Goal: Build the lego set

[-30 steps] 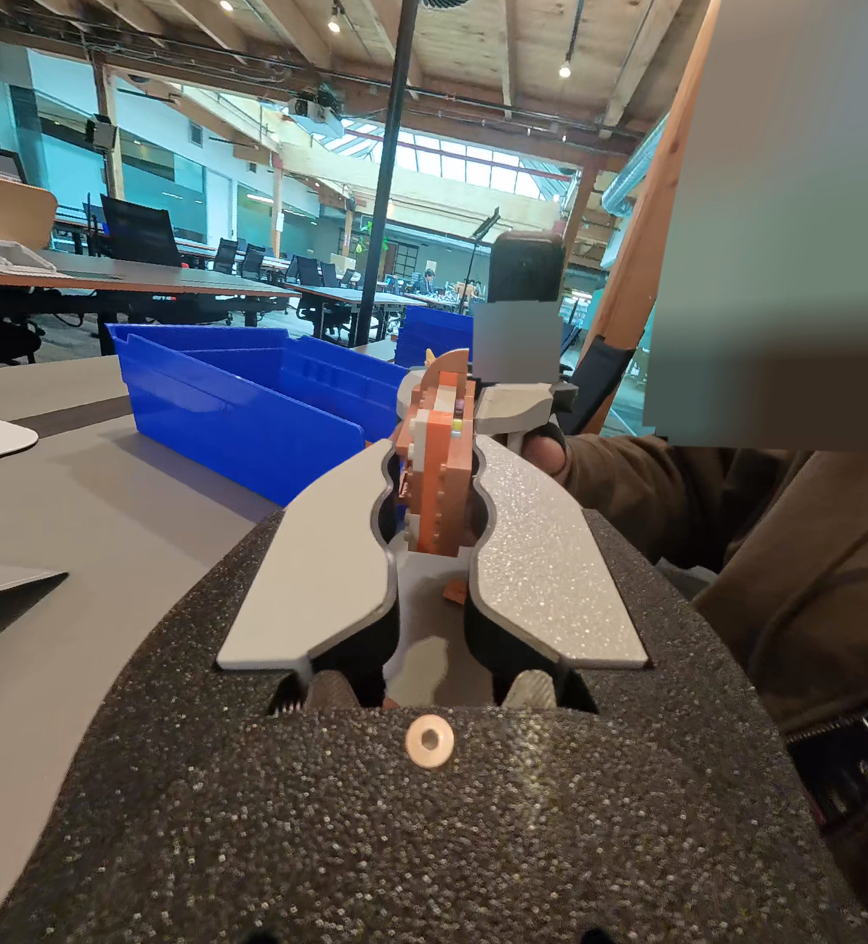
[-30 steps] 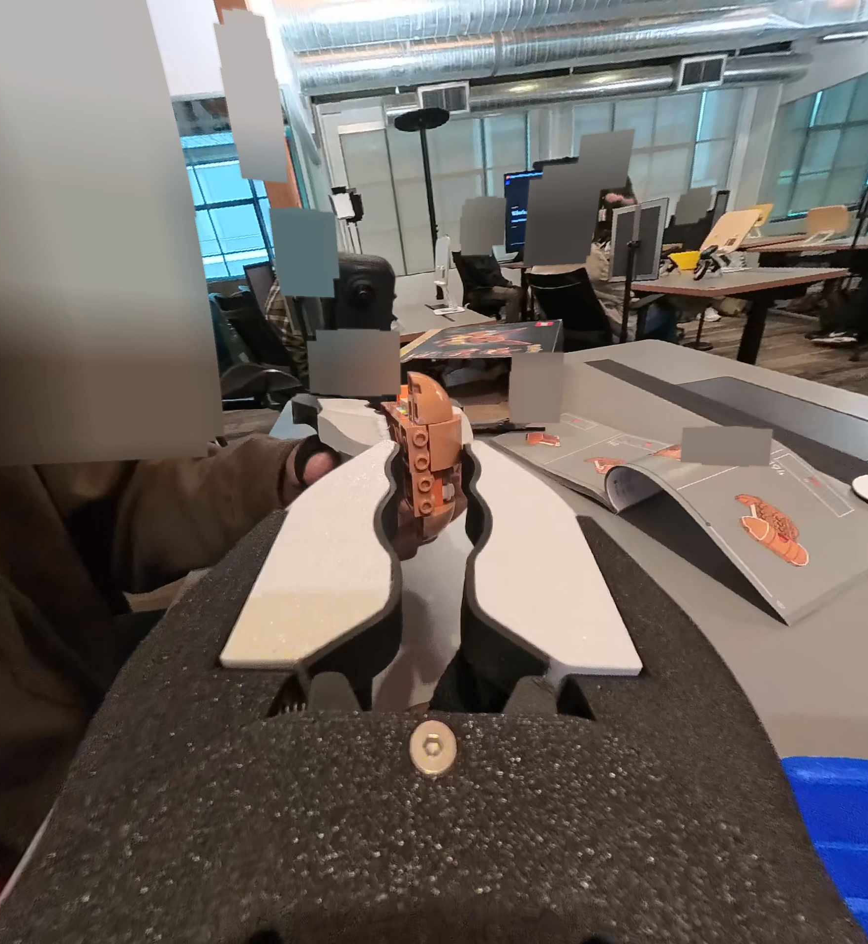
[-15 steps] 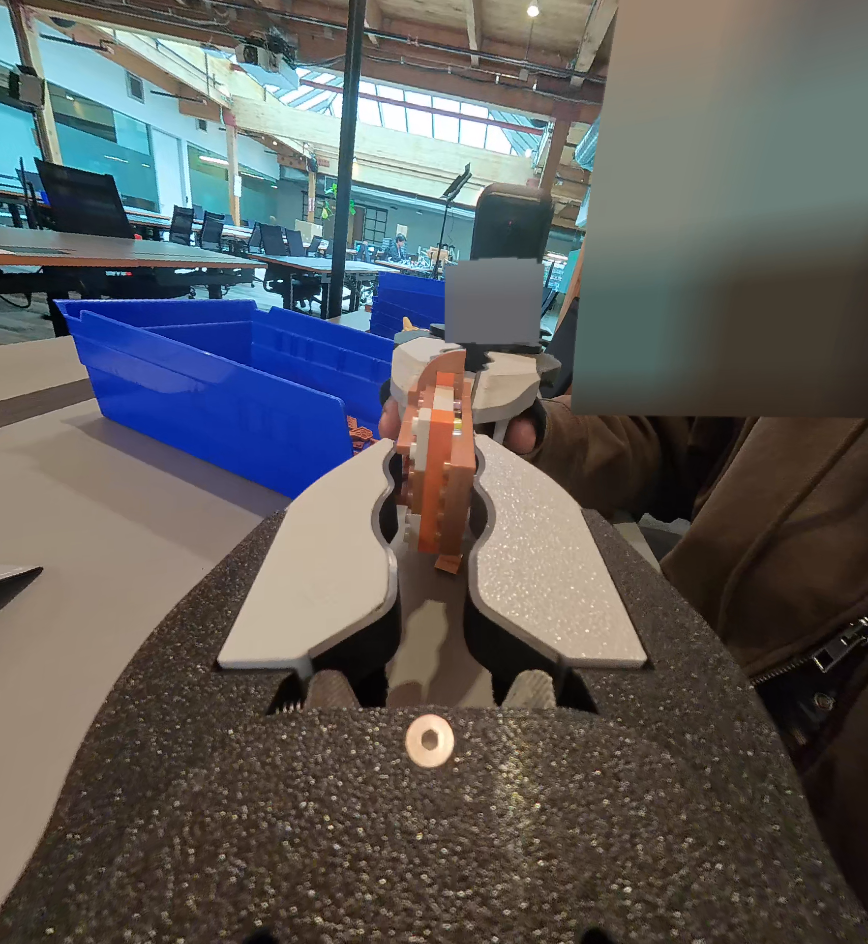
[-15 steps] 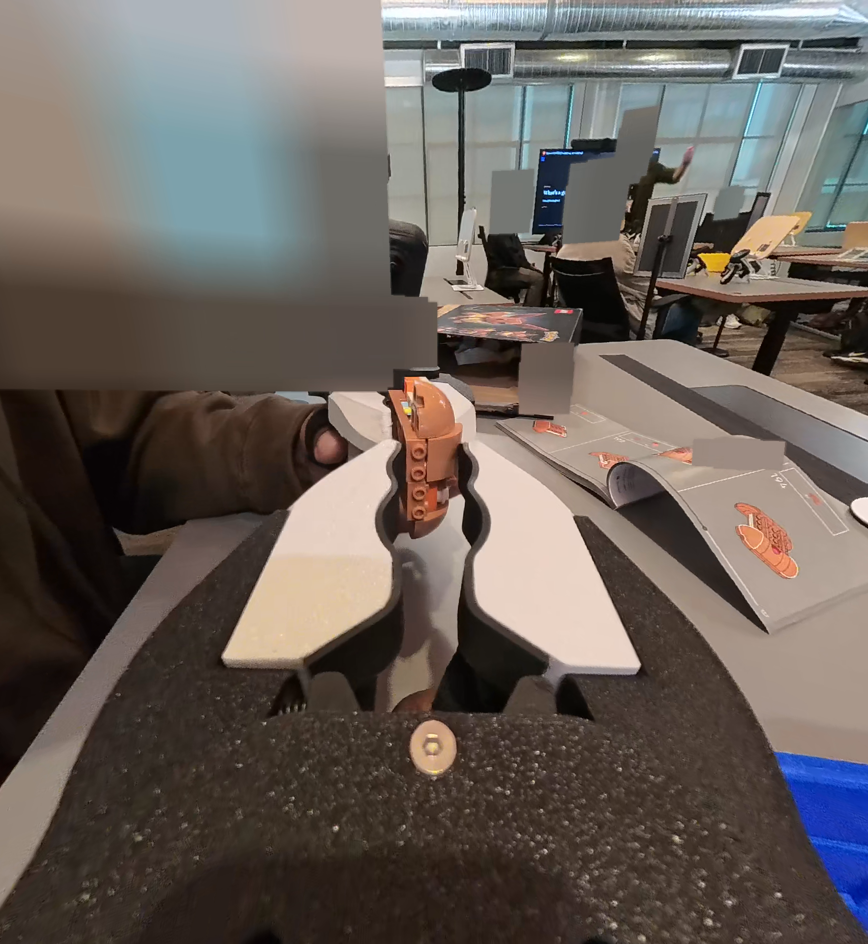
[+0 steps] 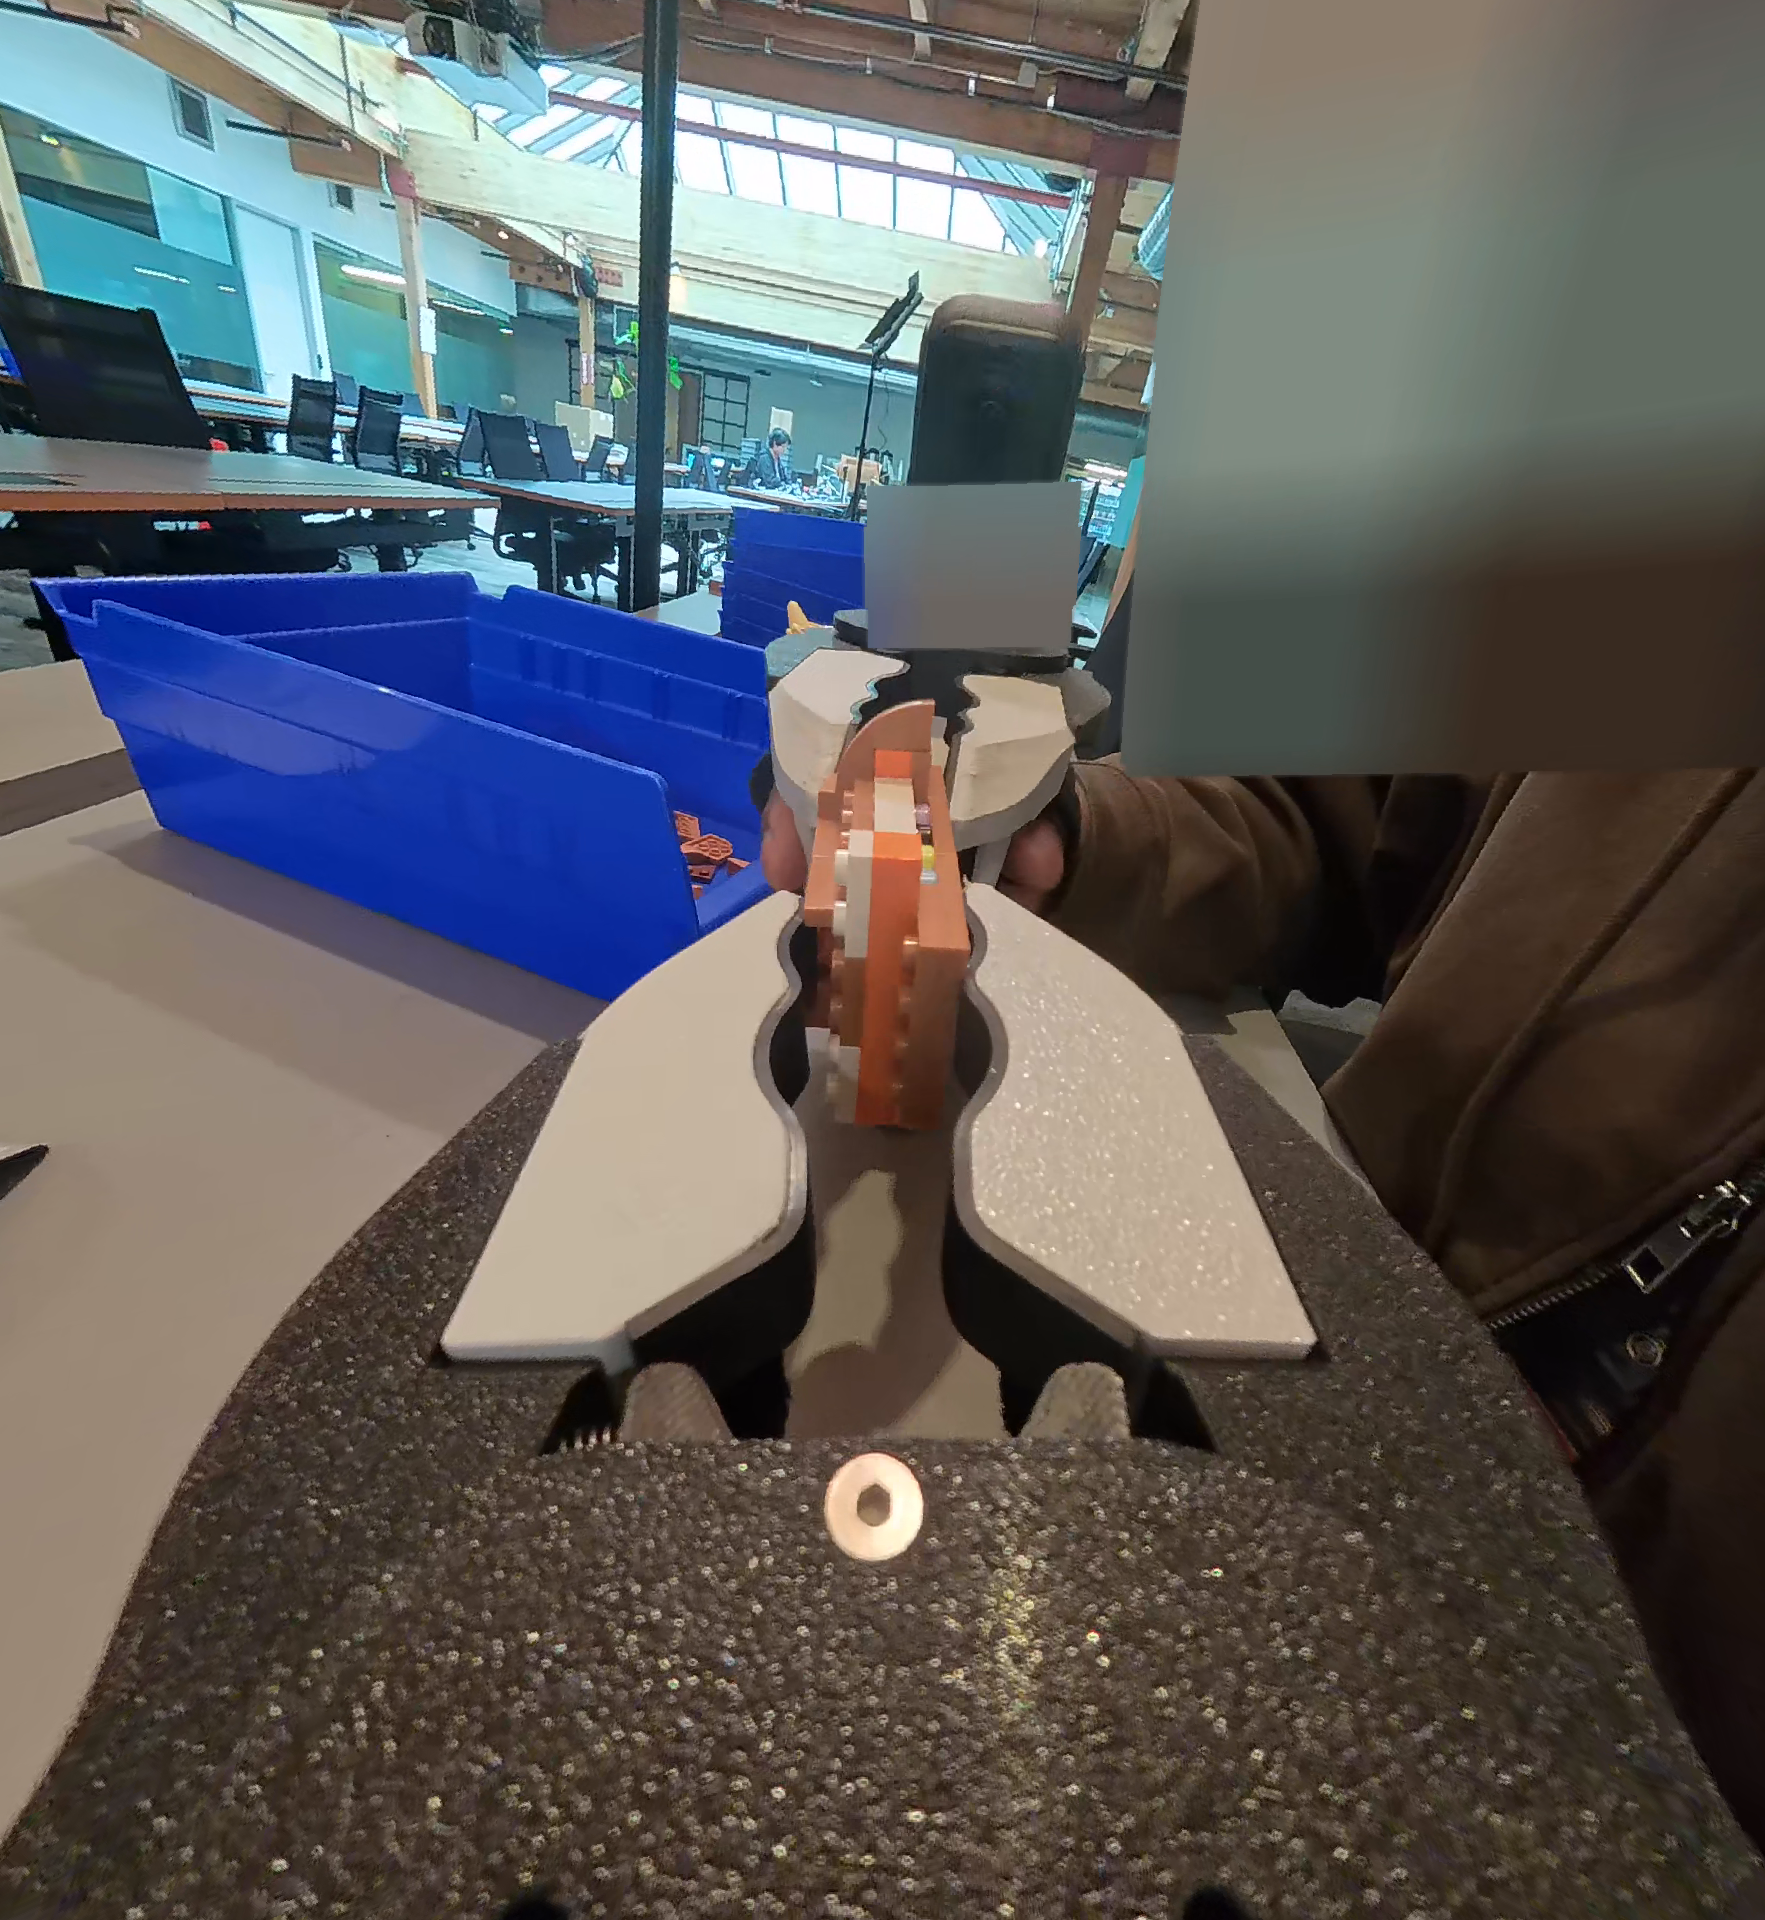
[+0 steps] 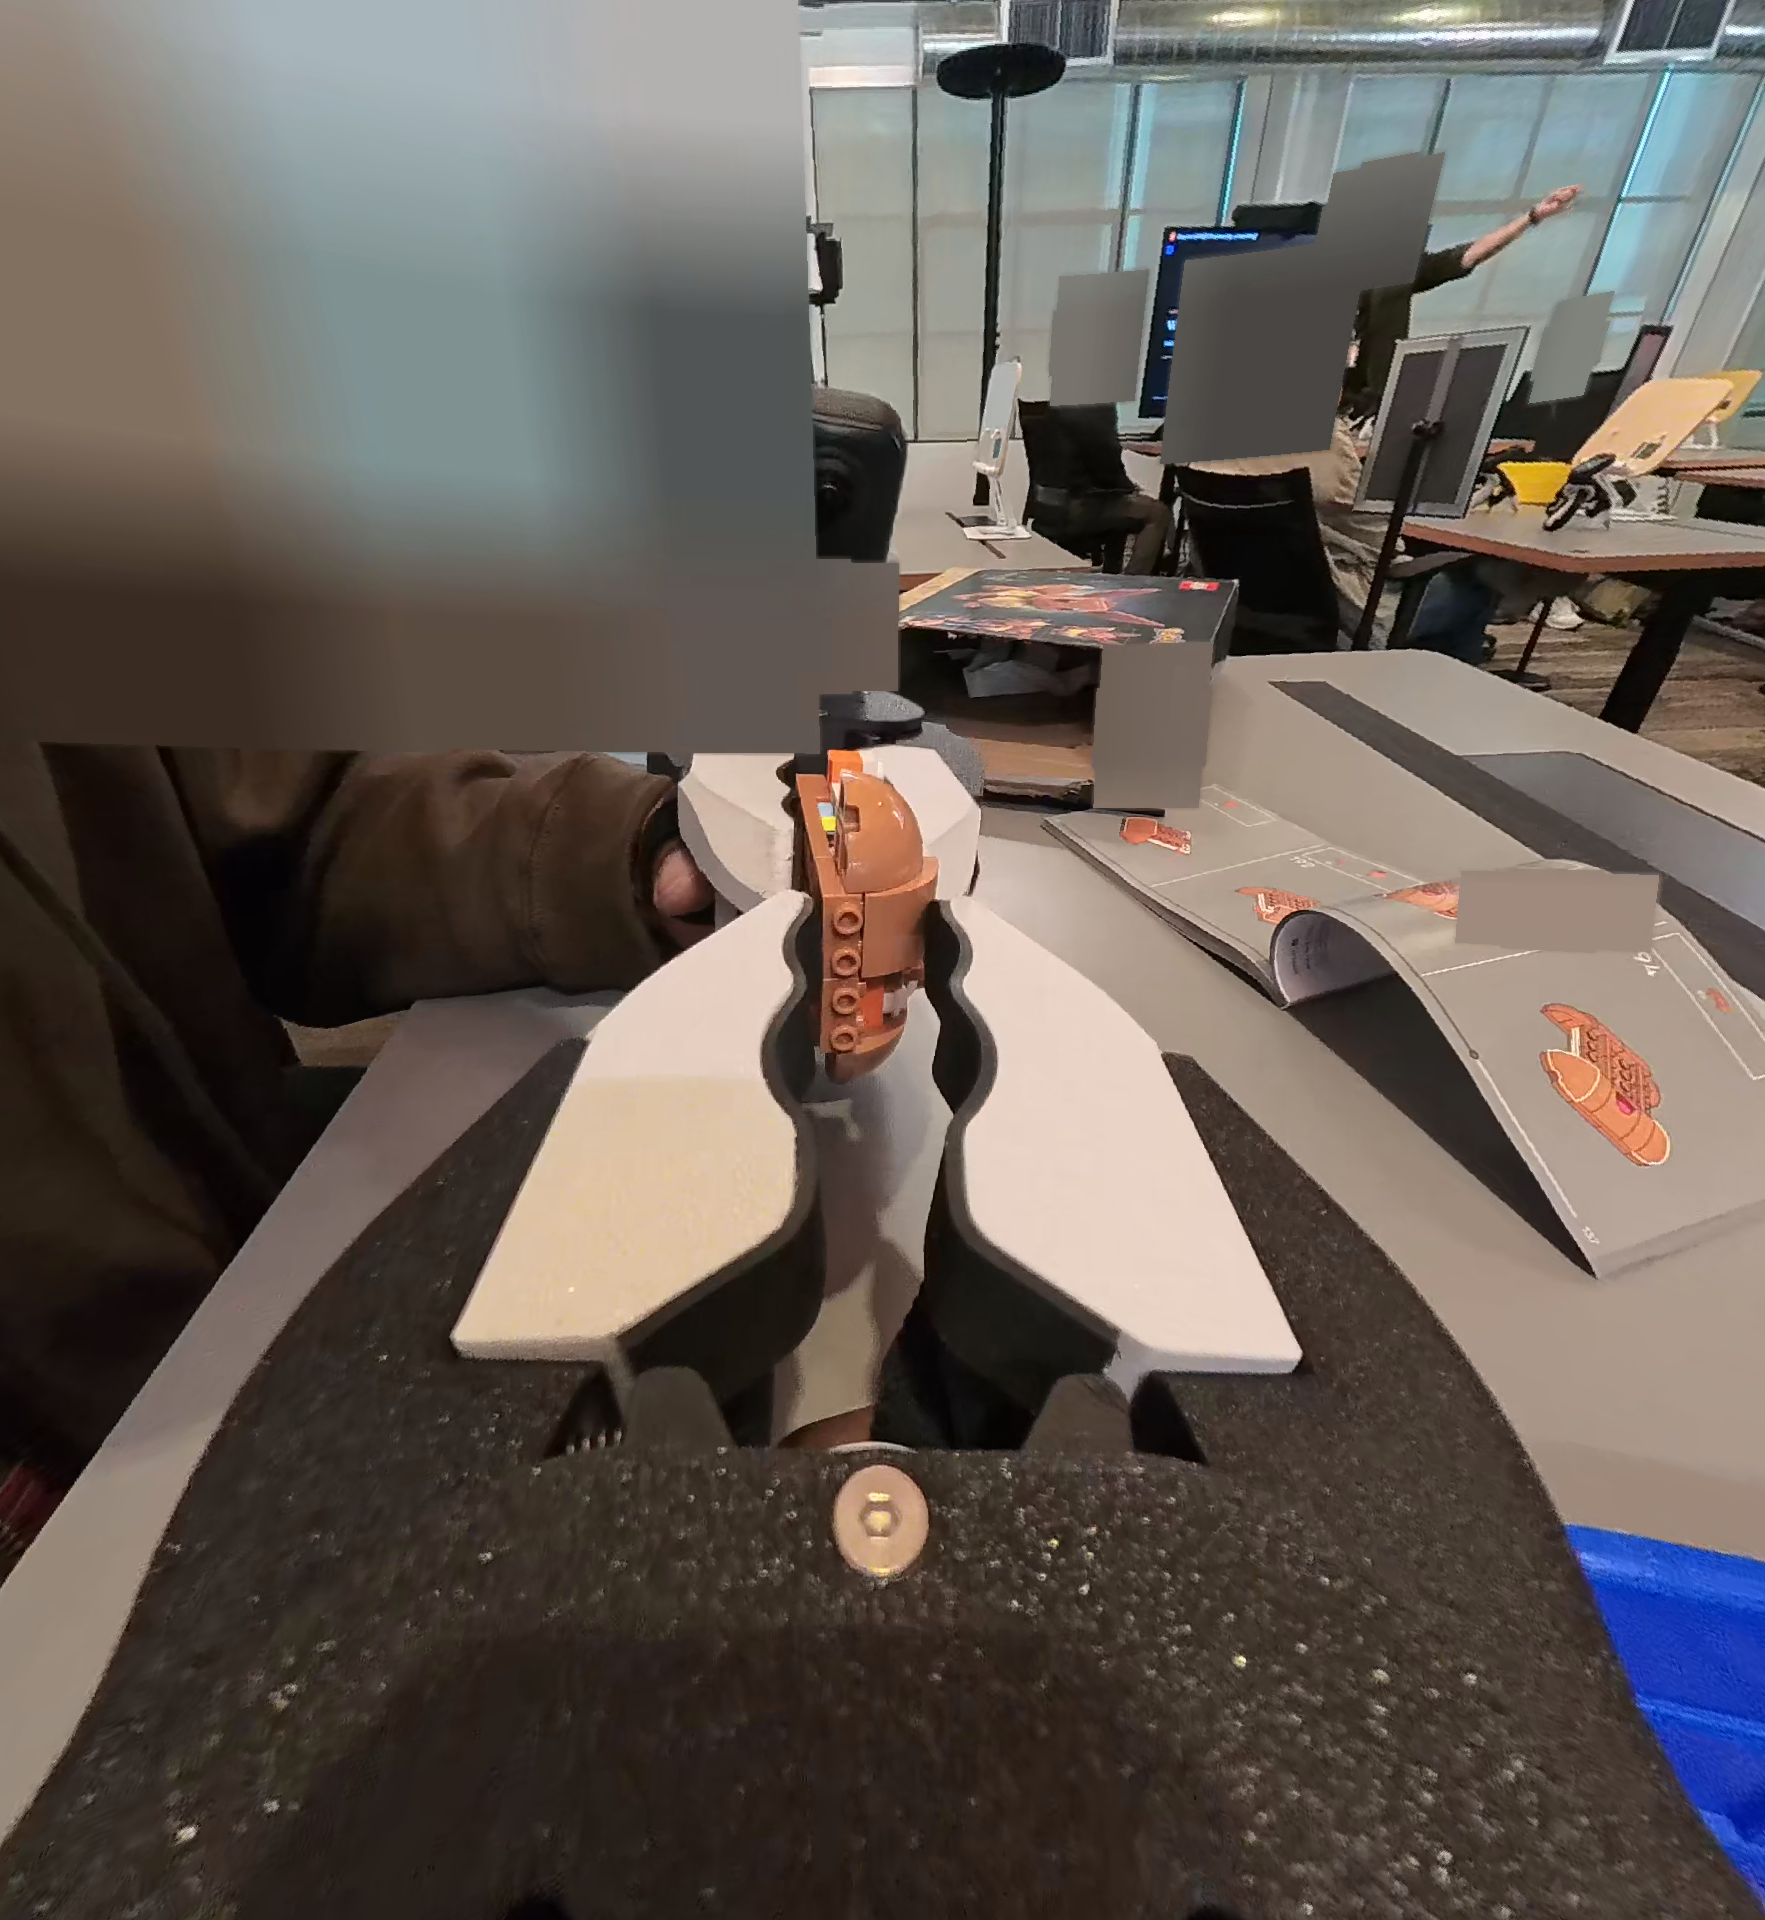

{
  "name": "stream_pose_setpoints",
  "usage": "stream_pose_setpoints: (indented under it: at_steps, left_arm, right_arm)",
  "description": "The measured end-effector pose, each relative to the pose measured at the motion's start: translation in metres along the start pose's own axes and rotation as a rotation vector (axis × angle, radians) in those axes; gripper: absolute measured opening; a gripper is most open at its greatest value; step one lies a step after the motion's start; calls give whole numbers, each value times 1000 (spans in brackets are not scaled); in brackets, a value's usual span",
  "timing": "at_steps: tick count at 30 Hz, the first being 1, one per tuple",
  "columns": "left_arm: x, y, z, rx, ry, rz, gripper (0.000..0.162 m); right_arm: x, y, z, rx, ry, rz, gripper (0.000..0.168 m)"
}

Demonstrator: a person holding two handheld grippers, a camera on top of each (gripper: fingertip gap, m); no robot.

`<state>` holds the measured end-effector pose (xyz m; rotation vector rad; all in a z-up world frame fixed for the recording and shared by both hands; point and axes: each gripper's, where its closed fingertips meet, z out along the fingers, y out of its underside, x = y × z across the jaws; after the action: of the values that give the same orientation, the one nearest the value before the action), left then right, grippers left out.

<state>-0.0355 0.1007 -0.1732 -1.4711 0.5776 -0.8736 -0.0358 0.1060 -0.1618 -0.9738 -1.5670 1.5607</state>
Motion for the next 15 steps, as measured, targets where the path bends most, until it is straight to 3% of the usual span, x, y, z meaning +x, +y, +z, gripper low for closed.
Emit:
stream_pose_setpoints:
  at_steps: [12,15]
  left_arm:
    - [-3,-10,-2,119,9,-42,24]
    - [-1,-25,-7,282,64,-128,24]
  right_arm:
    - [2,-10,5,35,73,-15,20]
    - [-2,-13,7,23,91,-61,44]
